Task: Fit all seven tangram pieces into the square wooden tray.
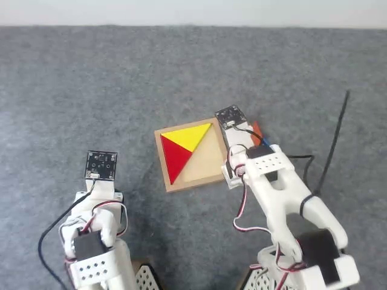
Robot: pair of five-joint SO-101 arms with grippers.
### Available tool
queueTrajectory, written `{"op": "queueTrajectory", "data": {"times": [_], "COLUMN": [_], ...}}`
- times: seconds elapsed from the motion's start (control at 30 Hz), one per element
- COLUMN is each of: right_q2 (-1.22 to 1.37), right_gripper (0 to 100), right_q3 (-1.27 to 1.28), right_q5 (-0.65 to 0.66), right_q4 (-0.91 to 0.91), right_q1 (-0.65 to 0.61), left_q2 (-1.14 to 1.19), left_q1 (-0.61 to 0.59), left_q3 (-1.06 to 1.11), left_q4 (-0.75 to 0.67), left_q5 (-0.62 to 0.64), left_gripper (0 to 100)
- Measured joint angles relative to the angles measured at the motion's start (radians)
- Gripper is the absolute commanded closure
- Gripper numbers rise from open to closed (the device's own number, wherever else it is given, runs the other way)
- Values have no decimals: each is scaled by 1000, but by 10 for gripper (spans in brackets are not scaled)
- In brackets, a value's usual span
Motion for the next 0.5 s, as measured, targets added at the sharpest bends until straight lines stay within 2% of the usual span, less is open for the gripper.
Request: {"op": "queueTrajectory", "data": {"times": [0.23, 0.4, 0.5], "right_q2": [2, 2, 2], "right_gripper": [763, 912, 928], "right_q3": [-5, -5, -8], "right_q5": [51, 80, 84], "right_q4": [-9, -9, -12], "right_q1": [57, 84, 86], "left_q2": [0, 0, 0], "left_q1": [0, 0, 0], "left_q3": [0, 0, 0], "left_q4": [0, 0, 0], "left_q5": [0, 0, 0], "left_gripper": [913, 913, 913]}}
